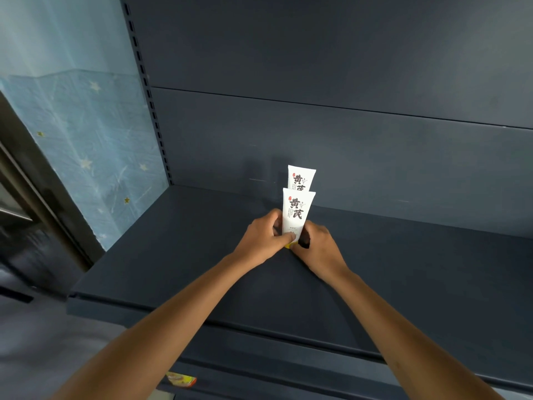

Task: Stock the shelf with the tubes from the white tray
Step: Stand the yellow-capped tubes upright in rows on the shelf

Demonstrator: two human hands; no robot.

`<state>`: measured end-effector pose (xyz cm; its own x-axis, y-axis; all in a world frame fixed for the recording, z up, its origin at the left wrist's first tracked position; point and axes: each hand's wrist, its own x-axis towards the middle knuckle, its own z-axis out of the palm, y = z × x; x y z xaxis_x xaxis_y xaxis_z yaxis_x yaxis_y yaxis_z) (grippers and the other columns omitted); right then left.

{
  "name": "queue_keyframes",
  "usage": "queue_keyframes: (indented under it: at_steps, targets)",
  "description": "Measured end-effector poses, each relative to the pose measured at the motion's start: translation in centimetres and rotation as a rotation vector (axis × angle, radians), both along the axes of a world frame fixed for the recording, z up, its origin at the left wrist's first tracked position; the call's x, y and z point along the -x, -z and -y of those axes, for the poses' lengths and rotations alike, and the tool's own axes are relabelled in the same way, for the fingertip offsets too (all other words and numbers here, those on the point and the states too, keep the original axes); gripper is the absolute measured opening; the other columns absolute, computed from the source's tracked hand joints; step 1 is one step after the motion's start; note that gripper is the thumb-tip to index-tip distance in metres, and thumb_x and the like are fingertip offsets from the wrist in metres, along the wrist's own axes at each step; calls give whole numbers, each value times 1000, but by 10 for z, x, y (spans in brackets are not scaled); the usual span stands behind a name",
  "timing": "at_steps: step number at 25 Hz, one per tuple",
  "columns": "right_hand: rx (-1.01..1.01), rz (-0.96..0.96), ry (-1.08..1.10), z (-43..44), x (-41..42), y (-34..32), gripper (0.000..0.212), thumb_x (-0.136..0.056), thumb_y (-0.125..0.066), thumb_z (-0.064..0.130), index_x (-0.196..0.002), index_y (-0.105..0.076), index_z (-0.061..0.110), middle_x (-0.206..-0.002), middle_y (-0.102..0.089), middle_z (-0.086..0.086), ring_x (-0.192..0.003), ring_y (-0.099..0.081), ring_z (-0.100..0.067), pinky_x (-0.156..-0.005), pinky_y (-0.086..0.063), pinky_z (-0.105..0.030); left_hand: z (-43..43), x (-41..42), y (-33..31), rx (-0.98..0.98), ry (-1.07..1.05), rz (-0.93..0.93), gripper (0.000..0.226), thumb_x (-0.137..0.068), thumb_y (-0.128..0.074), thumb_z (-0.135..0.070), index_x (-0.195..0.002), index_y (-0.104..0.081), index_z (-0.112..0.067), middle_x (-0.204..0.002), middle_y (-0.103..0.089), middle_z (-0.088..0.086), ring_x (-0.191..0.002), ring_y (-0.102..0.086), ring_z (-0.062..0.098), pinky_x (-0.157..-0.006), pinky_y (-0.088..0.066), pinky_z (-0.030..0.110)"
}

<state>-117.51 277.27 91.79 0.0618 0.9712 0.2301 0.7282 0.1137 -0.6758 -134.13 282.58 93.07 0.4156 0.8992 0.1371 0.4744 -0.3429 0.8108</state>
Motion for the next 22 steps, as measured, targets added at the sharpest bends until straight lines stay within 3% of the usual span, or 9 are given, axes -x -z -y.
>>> queue_keyframes:
  at_steps: [3,5,11,22]
  targets:
    - [11,68,39,-9,-1,8,26,-83,-63,44,-105,-64,29,-92,-62,10,-89,-59,-12,-73,-57,-40,-2,-3,2,-5,-10,-8,31,-86,-76,-31,-113,-63,-24,-95,-70,-18,-84,-67,-2,-71,-49,16]
    - [34,103,68,-13,-1,11,27,-86,-64,43,-105,-65,25,-94,-60,5,-94,-55,-17,-77,-56,-41,-4,-4,3,-5,-20,-9,32,-86,-76,-31,-115,-63,-25,-97,-70,-18,-86,-67,-4,-71,-49,13]
    - [38,120,83,-14,-3,11,25,-91,-67,38,-105,-66,17,-94,-56,1,-97,-49,-18,-80,-51,-36,-5,-4,6,20,-37,-8,36,-80,-80,-32,-111,-64,-25,-98,-72,-15,-87,-68,-4,-77,-55,18]
    - [65,140,98,-13,-1,9,24,-92,-65,34,-95,-61,11,-96,-53,-4,-100,-48,-23,-81,-50,-40,-2,-10,5,30,-97,-8,36,-79,-82,-34,-109,-64,-24,-99,-73,-14,-91,-69,-1,-77,-57,21]
